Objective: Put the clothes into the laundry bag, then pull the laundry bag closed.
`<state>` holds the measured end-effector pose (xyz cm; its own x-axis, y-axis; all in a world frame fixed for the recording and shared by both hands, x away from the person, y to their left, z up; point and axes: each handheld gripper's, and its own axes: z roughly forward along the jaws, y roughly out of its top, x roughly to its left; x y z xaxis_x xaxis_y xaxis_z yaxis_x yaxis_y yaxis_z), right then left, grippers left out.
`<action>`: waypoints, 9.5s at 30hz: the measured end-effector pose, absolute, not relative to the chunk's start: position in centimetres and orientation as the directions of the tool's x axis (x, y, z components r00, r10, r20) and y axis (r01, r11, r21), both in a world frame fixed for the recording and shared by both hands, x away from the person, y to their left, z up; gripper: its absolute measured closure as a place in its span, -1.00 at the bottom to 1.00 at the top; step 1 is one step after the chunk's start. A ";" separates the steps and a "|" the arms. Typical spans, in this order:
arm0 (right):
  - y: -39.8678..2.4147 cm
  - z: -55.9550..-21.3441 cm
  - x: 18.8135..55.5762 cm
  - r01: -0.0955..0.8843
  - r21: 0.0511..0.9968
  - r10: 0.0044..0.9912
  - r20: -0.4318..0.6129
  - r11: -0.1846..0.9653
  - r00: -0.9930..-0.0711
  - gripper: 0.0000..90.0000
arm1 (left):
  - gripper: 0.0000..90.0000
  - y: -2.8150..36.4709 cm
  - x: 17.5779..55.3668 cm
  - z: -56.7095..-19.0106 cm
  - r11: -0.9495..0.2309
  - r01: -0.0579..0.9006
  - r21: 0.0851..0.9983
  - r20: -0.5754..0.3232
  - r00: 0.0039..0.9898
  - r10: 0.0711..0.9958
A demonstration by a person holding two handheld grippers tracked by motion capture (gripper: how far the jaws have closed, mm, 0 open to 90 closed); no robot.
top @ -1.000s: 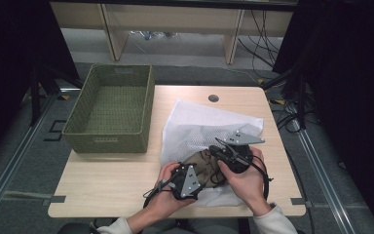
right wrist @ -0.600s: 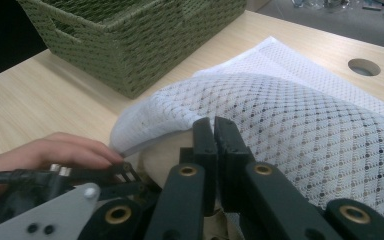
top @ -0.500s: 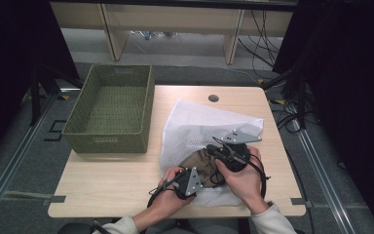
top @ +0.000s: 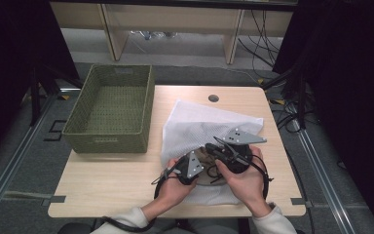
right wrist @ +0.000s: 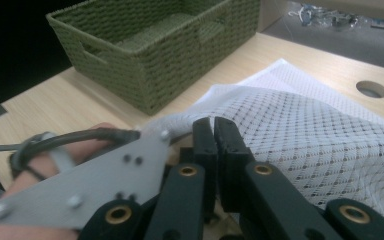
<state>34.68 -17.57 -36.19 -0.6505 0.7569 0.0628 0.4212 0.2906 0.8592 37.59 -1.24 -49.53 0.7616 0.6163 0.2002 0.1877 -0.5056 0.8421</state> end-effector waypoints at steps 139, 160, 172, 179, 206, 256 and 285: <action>-19.0 -36.9 35.4 0.448 0.848 0.790 0.060 0.283 -0.611 0.99 | 0.24 -1.5 36.4 -49.2 -0.561 0.090 0.823 0.278 0.797 0.536; -18.4 -40.0 35.6 0.515 0.768 0.767 0.049 0.381 -0.640 0.99 | 0.23 11.2 34.7 -47.6 -0.491 0.258 0.832 0.218 0.662 0.717; -19.6 -44.3 37.3 0.657 0.631 0.805 0.084 0.413 -0.587 0.99 | 0.16 12.7 37.0 -49.7 -0.543 0.348 0.764 0.177 0.696 0.696; -19.2 -45.6 37.7 0.680 0.575 0.794 0.084 0.455 -0.602 0.98 | 0.25 12.7 37.6 -51.1 -0.470 0.424 0.774 0.070 0.681 0.729; -18.2 -43.9 37.8 0.661 0.613 0.793 0.091 0.432 -0.603 0.66 | 0.05 13.3 35.4 -50.3 -0.436 0.357 0.826 0.053 0.721 0.691; -9.8 -43.8 40.1 0.652 0.633 0.696 0.237 0.419 -0.678 0.60 | -0.24 13.6 35.4 -50.7 -0.386 0.386 0.838 -0.009 0.717 0.697; -5.2 -47.4 42.3 0.713 0.555 0.708 0.284 0.429 -0.647 0.61 | -0.25 13.6 35.6 -51.3 -0.381 0.431 0.818 -0.040 0.704 0.709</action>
